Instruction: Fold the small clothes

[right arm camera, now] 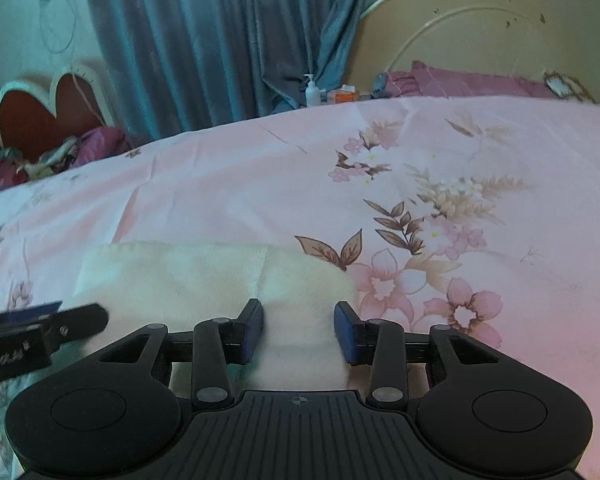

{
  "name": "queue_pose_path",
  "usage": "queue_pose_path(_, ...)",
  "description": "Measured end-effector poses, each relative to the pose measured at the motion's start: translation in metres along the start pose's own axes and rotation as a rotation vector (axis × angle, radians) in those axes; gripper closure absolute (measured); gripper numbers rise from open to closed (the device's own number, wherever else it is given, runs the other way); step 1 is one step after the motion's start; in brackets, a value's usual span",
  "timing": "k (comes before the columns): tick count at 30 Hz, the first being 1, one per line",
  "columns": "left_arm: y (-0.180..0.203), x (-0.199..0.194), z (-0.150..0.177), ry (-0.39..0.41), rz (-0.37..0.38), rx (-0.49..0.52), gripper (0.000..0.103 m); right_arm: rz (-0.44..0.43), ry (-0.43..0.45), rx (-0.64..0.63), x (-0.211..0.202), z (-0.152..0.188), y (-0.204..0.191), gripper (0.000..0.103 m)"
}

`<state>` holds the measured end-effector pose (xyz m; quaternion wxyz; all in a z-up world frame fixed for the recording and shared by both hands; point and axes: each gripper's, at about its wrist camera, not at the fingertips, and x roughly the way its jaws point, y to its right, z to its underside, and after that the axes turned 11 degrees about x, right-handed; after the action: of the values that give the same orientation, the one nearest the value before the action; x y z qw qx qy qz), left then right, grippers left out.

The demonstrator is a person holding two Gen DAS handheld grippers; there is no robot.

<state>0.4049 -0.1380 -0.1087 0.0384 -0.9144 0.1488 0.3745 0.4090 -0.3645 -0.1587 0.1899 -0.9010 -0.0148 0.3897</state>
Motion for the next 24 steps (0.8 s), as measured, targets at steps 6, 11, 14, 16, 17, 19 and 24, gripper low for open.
queue_pose_path(6,0.002,-0.023,0.008,0.024,-0.003,0.019,0.051,-0.061,0.049,0.017,-0.049,0.008,-0.001,0.064)
queue_pose_path(11,0.007,-0.05,0.026,0.036,0.002,0.041,0.051,-0.093,0.054,0.001,-0.08,0.029,-0.003,0.064)
queue_pose_path(14,0.009,-0.059,0.038,0.026,0.01,0.052,0.051,-0.081,0.036,-0.02,-0.086,0.047,-0.004,0.064)
queue_pose_path(16,0.011,-0.058,0.045,0.005,0.016,0.053,0.049,-0.047,0.007,-0.045,-0.08,0.057,-0.003,0.064)
queue_pose_path(17,0.011,-0.056,0.048,-0.008,0.022,0.05,0.049,-0.03,-0.022,-0.047,-0.074,0.061,-0.002,0.064)
queue_pose_path(19,0.014,-0.05,0.054,-0.032,0.028,0.063,0.049,-0.037,-0.071,-0.01,-0.063,0.067,0.007,0.064)
queue_pose_path(24,0.01,-0.058,0.06,-0.051,0.041,0.036,0.049,-0.054,-0.045,0.024,-0.083,0.066,0.008,0.064)
